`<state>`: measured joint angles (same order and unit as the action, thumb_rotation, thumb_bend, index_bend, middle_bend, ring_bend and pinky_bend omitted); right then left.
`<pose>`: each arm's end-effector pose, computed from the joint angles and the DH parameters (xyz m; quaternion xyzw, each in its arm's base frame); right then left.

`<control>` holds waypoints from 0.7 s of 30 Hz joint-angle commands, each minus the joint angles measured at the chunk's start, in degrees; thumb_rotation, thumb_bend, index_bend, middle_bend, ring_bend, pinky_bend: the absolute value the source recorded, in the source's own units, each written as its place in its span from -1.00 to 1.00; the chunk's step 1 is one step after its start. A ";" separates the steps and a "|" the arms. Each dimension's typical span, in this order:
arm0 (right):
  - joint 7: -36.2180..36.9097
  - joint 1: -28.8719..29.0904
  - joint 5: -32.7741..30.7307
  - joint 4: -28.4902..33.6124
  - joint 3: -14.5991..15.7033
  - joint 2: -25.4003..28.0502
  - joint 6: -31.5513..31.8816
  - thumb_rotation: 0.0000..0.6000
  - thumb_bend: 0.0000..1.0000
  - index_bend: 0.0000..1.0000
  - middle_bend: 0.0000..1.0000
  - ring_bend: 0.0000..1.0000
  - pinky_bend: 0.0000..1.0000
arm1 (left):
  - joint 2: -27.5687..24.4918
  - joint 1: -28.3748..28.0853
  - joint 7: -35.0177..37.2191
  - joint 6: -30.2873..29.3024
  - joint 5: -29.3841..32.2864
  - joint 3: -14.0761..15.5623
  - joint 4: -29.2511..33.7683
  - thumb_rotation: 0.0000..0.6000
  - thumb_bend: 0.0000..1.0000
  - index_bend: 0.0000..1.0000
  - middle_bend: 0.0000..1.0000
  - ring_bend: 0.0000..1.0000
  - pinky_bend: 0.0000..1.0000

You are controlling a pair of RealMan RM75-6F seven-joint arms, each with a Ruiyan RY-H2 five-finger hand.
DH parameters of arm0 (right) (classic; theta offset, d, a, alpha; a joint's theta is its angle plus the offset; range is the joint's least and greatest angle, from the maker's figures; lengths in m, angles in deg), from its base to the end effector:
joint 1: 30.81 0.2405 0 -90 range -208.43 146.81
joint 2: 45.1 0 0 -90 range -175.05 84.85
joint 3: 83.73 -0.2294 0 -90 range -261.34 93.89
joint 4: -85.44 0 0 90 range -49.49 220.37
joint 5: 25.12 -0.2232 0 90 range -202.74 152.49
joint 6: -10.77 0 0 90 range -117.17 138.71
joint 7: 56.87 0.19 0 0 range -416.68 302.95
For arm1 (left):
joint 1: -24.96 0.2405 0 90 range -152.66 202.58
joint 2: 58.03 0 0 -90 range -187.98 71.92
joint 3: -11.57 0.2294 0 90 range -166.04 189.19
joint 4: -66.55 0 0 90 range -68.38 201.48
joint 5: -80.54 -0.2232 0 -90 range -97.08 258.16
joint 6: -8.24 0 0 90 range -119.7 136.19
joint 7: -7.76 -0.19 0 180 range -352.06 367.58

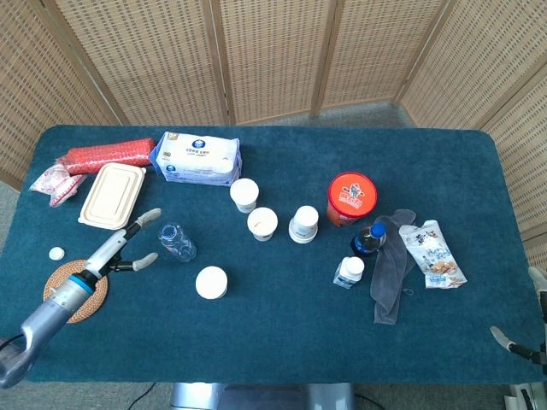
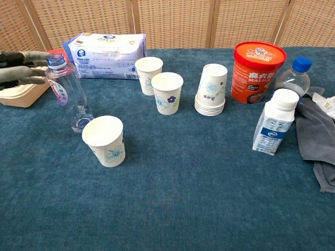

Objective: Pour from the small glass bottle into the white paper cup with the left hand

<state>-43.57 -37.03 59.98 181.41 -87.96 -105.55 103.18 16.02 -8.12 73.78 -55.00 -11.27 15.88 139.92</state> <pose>-0.3138 -0.1715 0.1755 0.4743 -0.4547 0.4443 0.6090 -0.2430 0.3334 0.0290 -0.5409 -0.6606 -0.4838 0.1923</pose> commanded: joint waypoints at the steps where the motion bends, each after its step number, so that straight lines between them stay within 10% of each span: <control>1: -0.25 0.12 0.08 0.25 -0.10 0.14 0.05 1.00 -0.71 -1.00 -0.84 -1.00 -1.00 | -3.69 1.33 -0.77 -2.26 -0.47 0.48 3.42 0.09 -0.35 -1.00 -1.00 -1.00 -1.00; 21: -3.62 1.52 1.01 0.77 0.09 0.72 -1.09 1.00 -0.71 -1.00 -0.84 -1.00 -1.00 | -24.23 8.38 -13.57 -6.35 -0.69 4.94 18.89 0.06 -0.30 -1.00 -1.00 -1.00 -1.00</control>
<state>-46.94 -35.61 60.96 182.26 -87.90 -104.79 102.20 -6.38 -1.38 63.58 -60.61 -12.73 20.30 157.08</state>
